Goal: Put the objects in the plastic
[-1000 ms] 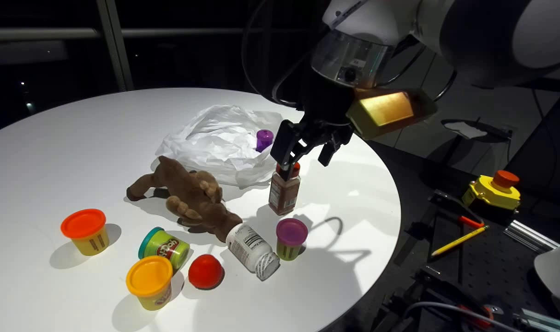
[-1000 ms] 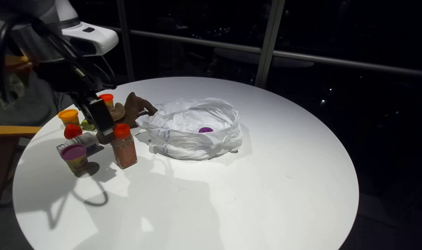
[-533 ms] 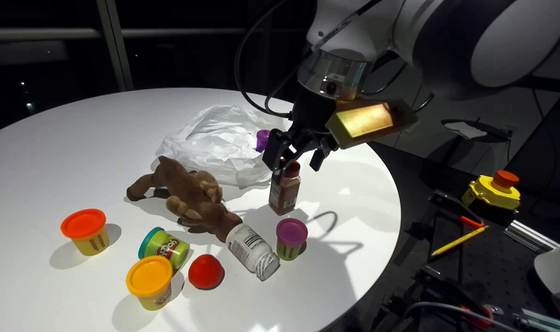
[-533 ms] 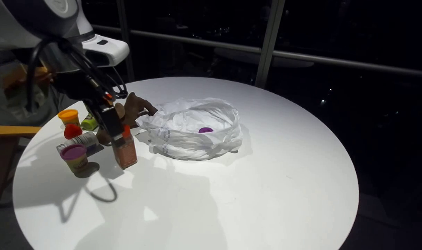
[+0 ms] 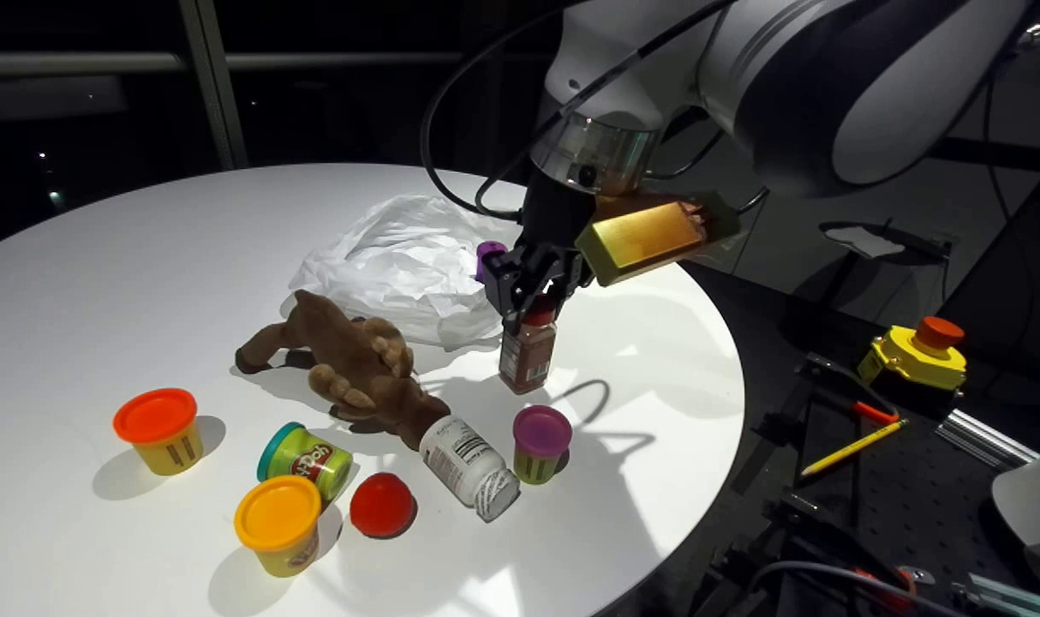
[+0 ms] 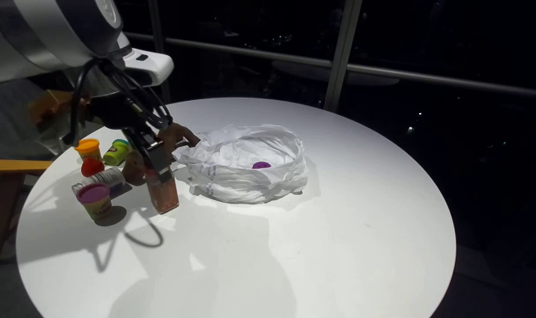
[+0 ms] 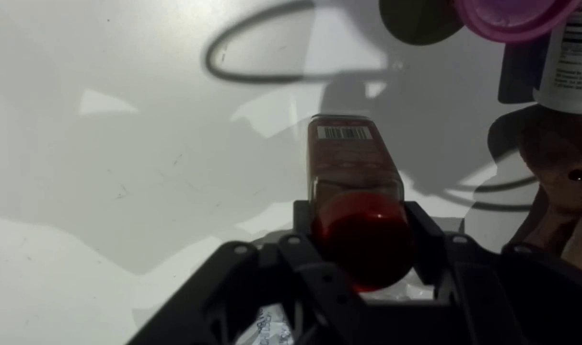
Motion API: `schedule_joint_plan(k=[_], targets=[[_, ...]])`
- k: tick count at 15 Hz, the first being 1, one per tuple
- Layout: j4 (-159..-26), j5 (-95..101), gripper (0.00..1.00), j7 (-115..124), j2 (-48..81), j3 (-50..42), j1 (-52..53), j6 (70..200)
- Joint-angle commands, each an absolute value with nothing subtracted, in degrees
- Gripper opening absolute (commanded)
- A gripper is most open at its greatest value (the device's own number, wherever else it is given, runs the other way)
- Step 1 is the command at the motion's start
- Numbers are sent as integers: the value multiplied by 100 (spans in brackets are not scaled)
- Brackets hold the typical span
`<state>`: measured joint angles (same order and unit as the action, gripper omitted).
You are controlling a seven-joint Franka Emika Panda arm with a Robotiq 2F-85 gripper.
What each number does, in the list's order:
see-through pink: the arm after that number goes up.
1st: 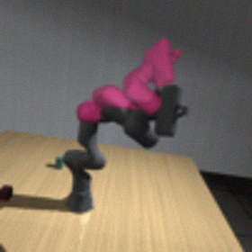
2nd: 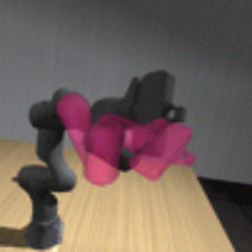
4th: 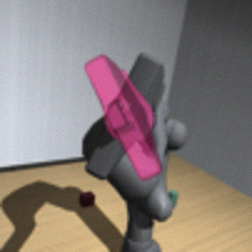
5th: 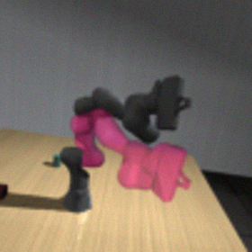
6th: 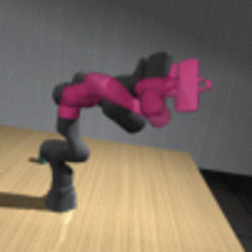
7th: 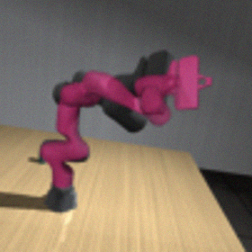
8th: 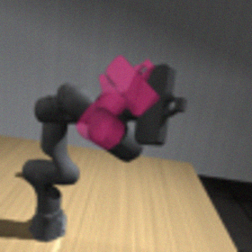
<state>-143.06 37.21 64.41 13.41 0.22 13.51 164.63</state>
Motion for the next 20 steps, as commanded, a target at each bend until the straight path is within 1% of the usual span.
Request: schedule_joint_plan(k=[1, 3, 5, 7, 11, 14, 20], targets=[[-14154, 4154, 24, 6654, 1363, -131, 1529, 16268], [-14231, 3723, 24, 6155, 1150, 105, 1341, 16051], [-14130, 3427, 24, 5885, 862, 215, 1341, 15402], [-13857, 3164, 24, 5561, 594, 234, 1387, 14703], [-13040, 2747, 24, 5045, 367, 340, 1244, 13899], [-12365, 2752, 24, 5042, 675, 287, 1080, 13894], [-11291, 2565, 24, 5223, 1815, -31, 800, 14525]])
